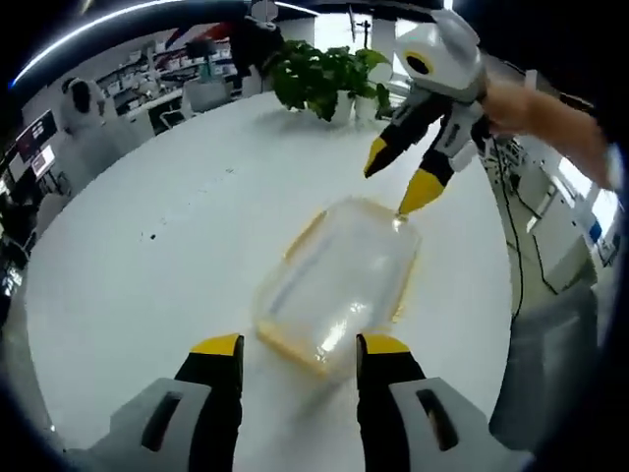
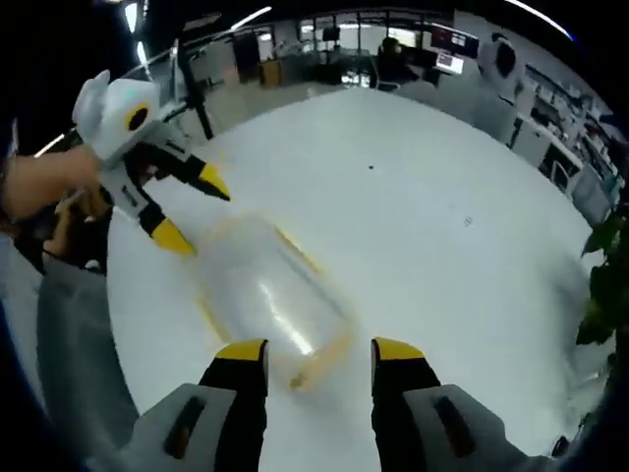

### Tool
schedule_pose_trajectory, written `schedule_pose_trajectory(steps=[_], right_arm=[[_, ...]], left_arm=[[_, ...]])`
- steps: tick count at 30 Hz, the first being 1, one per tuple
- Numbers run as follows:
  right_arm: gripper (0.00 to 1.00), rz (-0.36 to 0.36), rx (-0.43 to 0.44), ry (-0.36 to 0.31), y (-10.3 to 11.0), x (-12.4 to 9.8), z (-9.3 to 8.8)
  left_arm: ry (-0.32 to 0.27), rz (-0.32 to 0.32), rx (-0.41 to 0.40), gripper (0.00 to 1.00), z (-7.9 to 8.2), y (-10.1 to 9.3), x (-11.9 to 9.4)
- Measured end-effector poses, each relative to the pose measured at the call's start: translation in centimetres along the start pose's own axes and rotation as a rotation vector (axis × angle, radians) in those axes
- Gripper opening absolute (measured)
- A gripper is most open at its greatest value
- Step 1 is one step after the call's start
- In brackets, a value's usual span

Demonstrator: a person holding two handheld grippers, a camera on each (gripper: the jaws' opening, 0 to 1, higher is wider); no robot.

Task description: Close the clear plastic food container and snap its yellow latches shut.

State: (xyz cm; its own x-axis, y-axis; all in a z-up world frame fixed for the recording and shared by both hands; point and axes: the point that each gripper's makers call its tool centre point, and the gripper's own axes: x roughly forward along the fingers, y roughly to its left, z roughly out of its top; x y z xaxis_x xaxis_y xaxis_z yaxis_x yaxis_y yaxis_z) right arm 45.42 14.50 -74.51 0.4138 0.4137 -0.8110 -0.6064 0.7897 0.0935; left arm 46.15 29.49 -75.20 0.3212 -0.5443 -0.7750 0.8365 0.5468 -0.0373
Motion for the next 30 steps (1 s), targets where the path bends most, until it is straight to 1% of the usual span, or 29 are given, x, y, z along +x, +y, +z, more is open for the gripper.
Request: schedule_pose_trajectory(steps=[1,3,4,6,7,8,9,11,13,15,17,18,19,22,25,26,27,28,30], right_arm=[[0.4,-0.006,-0.002,0.006,0.0,0.1,-0.2],[0.41,-0.014,0.054,0.001,0.2,0.1,-0.3],[0.41,-0.007,0.088,-0.004,0.3,0.3,-0.5],[0.41,-0.008,0.12,0.003,0.2,0.5,-0.8],[0.41,-0.01,0.135,0.0,0.1,0.6,-0.9],[0.4,-0.005,0.158,0.004,0.2,0.7,-1.1],[0.4,0.011,0.19,0.004,0.4,0.9,-1.2],[0.4,0.029,0.239,0.002,0.6,1.1,-1.3],[0.39,0.044,0.276,-0.003,0.7,1.3,-1.4],[0.37,0.04,0.283,0.018,0.5,1.6,-1.8],[0.36,0.044,0.281,0.033,0.8,1.9,-2.1],[0.36,0.063,0.327,0.014,1.2,2.0,-1.8],[0.36,0.068,0.311,0.025,1.2,1.9,-2.0],[0.37,0.066,0.328,0.023,1.2,2.0,-2.0],[0.35,0.066,0.308,0.027,1.4,2.0,-1.9],[0.35,0.067,0.303,0.027,1.4,2.0,-1.9],[0.35,0.066,0.305,0.029,1.3,2.0,-2.0],[0.34,0.065,0.307,0.03,1.3,2.1,-1.9],[0.33,0.061,0.308,0.033,1.4,2.1,-2.0]], left_arm=[[0.005,0.002,-0.006,0.45,-0.1,-0.1,0.1],[0.017,0.016,-0.025,0.43,-0.4,-0.2,0.2],[0.018,0.02,-0.043,0.42,-0.6,-0.2,0.2],[0.01,0.021,-0.116,0.42,-0.7,-0.2,0.3],[0.008,0.02,-0.123,0.41,-0.7,-0.1,0.3],[0.023,0.026,-0.153,0.41,-1.1,0.0,0.2],[0.032,0.026,-0.165,0.41,-1.2,0.0,0.2],[0.029,0.018,-0.206,0.4,-1.2,0.0,0.3],[0.029,0.019,-0.226,0.4,-1.3,0.1,0.4],[0.026,0.011,-0.248,0.38,-1.3,0.0,0.6],[0.027,-0.01,-0.271,0.32,-1.2,-0.4,0.7],[0.023,-0.032,-0.3,0.31,-1.0,-1.0,0.8],[0.024,-0.013,-0.29,0.31,-1.0,-0.6,0.9],[0.027,-0.008,-0.3,0.31,-1.0,-0.6,0.9],[0.03,-0.002,-0.285,0.29,-0.9,-0.7,0.9],[0.037,0.007,-0.287,0.27,-0.9,-0.7,0.9],[0.032,0.032,-0.295,0.25,-0.8,-0.5,0.9],[0.037,0.018,-0.28,0.24,-0.8,-0.8,1.0],[0.037,0.028,-0.279,0.23,-0.8,-0.9,0.9]])
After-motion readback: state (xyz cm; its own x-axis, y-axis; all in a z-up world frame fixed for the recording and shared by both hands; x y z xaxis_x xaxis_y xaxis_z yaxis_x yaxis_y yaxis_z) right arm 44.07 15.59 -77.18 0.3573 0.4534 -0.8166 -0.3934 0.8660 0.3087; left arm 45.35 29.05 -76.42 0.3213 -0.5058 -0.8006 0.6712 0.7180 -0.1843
